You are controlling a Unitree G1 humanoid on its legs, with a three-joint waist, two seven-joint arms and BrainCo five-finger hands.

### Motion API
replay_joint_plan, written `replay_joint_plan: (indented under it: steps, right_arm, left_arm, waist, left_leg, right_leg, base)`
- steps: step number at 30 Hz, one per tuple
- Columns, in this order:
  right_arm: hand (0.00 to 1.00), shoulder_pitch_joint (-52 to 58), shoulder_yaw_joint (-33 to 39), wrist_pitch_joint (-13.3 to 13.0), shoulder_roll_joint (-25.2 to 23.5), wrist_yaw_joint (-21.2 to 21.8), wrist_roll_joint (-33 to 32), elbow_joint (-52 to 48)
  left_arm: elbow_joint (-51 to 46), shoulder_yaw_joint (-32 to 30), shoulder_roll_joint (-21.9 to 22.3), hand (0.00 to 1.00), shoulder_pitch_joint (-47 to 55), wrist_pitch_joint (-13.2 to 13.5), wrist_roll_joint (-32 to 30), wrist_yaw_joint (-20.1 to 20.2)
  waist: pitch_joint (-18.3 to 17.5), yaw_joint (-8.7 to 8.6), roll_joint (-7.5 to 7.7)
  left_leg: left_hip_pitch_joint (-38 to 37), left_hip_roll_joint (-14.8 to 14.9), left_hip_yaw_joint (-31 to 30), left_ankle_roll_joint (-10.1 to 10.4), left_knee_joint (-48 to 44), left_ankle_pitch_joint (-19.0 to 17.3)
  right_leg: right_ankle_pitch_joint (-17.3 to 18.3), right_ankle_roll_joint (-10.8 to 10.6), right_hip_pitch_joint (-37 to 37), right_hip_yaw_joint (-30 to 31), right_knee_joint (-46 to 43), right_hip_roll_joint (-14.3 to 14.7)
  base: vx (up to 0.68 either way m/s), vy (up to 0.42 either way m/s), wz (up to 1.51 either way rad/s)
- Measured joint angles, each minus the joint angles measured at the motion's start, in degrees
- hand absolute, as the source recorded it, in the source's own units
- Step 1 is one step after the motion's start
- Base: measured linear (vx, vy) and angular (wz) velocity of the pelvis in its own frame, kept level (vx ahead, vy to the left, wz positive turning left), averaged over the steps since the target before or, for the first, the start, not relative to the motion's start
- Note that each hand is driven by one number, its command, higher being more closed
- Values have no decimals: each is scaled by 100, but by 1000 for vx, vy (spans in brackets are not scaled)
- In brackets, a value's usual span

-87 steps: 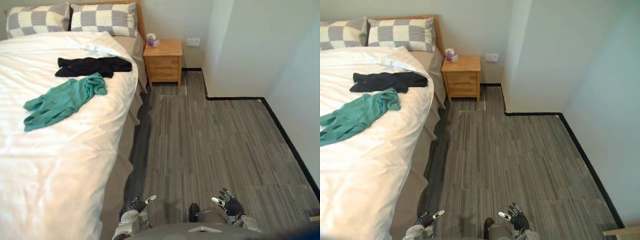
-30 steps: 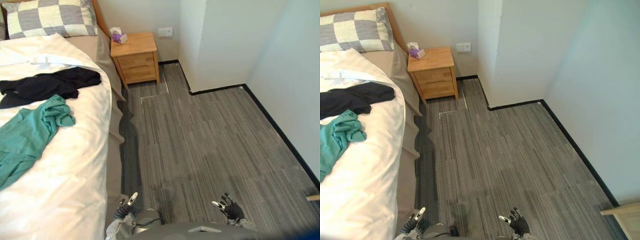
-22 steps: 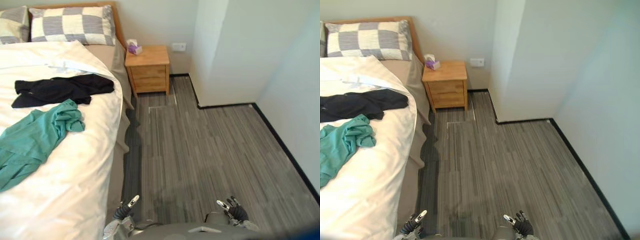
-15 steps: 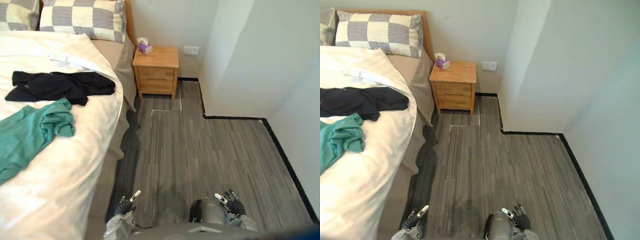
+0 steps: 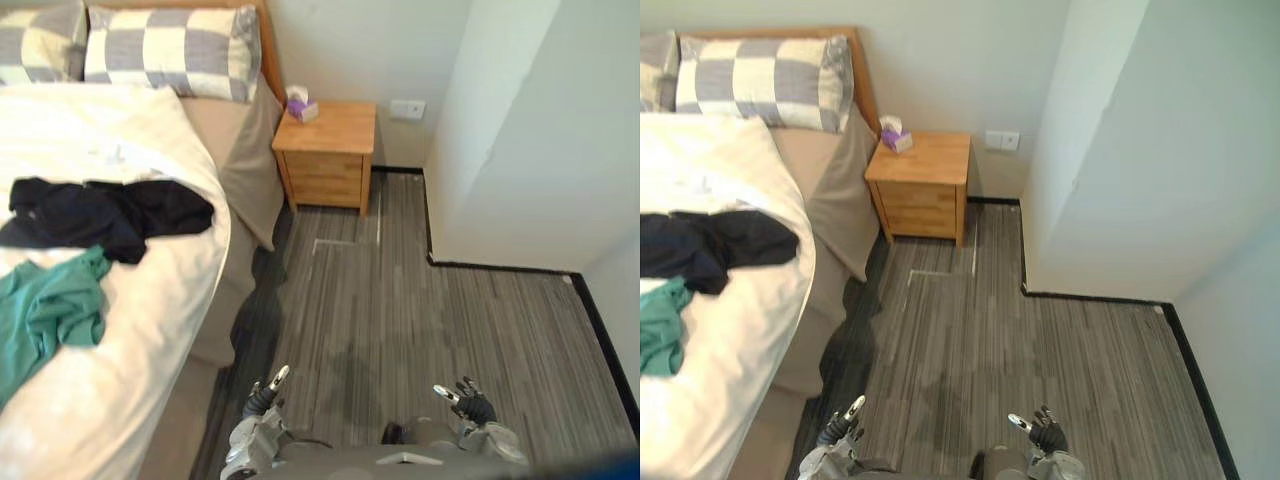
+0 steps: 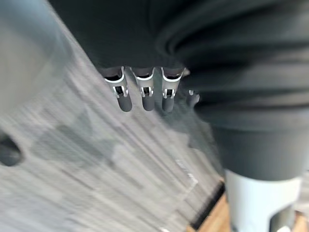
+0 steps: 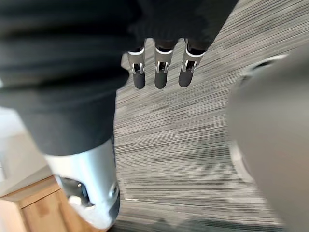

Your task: Tidy the bed and pick cloth on bed and put in laundry

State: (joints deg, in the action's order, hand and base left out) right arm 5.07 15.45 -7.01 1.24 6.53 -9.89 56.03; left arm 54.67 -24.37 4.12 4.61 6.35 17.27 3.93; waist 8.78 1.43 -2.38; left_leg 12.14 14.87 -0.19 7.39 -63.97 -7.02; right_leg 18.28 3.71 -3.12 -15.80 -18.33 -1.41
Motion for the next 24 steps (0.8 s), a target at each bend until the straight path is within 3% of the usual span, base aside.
replay_joint_plan:
  steps: [3,4,5,6,7,8,9,11,14,16,17,18,19,20,21,23,24]
  right_arm:
    - [0,-32,30,-15,-89,39,-1,0]
    - [0,-34,39,-17,-148,91,0,-3]
    - [0,-35,39,-29,-192,140,4,-6]
    - [0,-32,35,-57,-237,200,7,-32]
    - [0,-19,-32,-82,-340,211,7,15]
    - [0,-20,-92,-91,-417,218,8,-6]
    - [0,-58,-267,-125,-519,223,8,-41]
    - [0,-88,-415,-113,-524,207,130,4]
    - [0,-90,-399,-4,-521,145,361,-24]
    - [0,-90,-119,54,-513,130,465,31]
    - [0,-115,-2,78,-527,118,465,61]
    - [0,-185,179,103,-505,117,465,128]
    - [0,-174,223,103,-462,114,466,141]
    - [0,-125,203,102,-270,120,503,235]
    - [0,-99,203,100,-222,120,523,236]
    - [0,-88,184,61,-223,145,620,40]
    - [0,-81,183,29,-232,158,621,-25]
  left_arm:
    - [1,4,-28,0,61,83,-3,50]
    - [1,8,-48,0,77,110,2,80]
    - [0,9,-67,0,73,138,11,84]
    - [2,27,-73,0,60,161,14,86]
    - [13,27,-208,0,64,157,78,85]
    - [7,50,-265,0,50,144,88,82]
    - [-3,92,-302,0,-108,128,155,79]
    - [-6,133,-309,0,-156,51,250,71]
    - [-44,204,-301,0,-127,5,424,66]
    - [-98,432,-306,0,-101,-81,456,47]
    - [-88,477,-344,0,-96,-110,452,44]
    - [37,676,-507,0,-75,-119,451,42]
    - [93,791,-575,0,-78,-134,449,39]
    - [183,1056,-645,0,-25,-174,450,31]
    - [203,1096,-646,0,-33,-176,458,23]
    - [281,1087,-623,0,25,-166,654,-32]
    - [281,1086,-624,0,30,-164,703,-33]
  waist:
    - [26,152,76]
    - [63,219,143]
    - [95,238,199]
    - [110,249,222]
    - [104,289,411]
    - [60,265,492]
    - [69,228,555]
    - [78,282,546]
    - [69,406,505]
    - [38,441,450]
    - [35,454,493]
    - [-38,386,622]
    - [-37,337,665]
    - [-76,228,591]
    - [-76,220,541]
    - [-39,237,466]
    - [-38,211,466]
  left_leg:
    - [465,-219,498,-130,950,-506]
    - [540,-392,806,-227,1832,-581]
    - [548,-540,1054,-307,2560,-512]
    - [566,-679,1362,-472,3606,-177]
    - [465,-892,1658,-983,4000,232]
    - [438,-978,1707,-1010,4087,240]
    - [501,-984,1845,-1108,3997,233]
    - [421,-871,2377,-1201,3790,192]
    - [5,-798,2847,-1562,3882,-40]
    - [-316,-916,2858,-1371,4198,-491]
    - [-418,-1055,2786,-1222,4368,-590]
    - [-656,-1342,2710,-1111,4762,-630]
    - [-809,-1482,2624,-1093,4912,-615]
    - [-1111,-1673,2349,-1108,5184,-598]
    - [-1188,-1704,2256,-1115,5225,-598]
    - [-1477,-1727,1859,-1176,5339,-626]
    - [-1560,-1727,1728,-1178,5402,-627]
  right_leg:
    - [-88,-162,-444,250,425,-87]
    - [-79,-251,-689,327,577,-211]
    - [-52,-312,-815,341,656,-318]
    - [42,-478,-948,350,701,-413]
    - [120,-654,-1092,433,771,-593]
    - [14,-629,-1088,402,820,-658]
    - [-356,-570,-1094,460,958,-664]
    - [-959,-640,-1276,633,1112,-699]
    - [-1255,-630,-1483,698,1000,-711]
    - [-1194,-780,-1321,688,335,-760]
    - [-1104,-899,-1152,658,-133,-854]
    - [-1137,-992,-677,572,-1320,-1159]
    - [-1357,-1065,-403,563,-1851,-1325]
    - [-2139,-1214,-18,611,-2868,-1482]
    - [-2065,-1174,180,640,-3271,-1506]
    - [-1107,-865,1007,583,-4059,-1464]
    - [-942,-845,1196,505,-4058,-1445]
  base:
    - [488,46,-54]
    - [421,109,-41]
    - [633,206,-37]
    - [637,246,-28]
    - [630,237,-6]
    - [630,238,20]
    - [586,222,31]
    - [498,237,13]
    - [287,144,-9]
    - [175,103,3]
    - [148,98,33]
    - [142,58,51]
    - [217,53,88]
    - [267,66,71]
    - [327,78,68]
    - [303,36,60]
    - [265,-28,105]
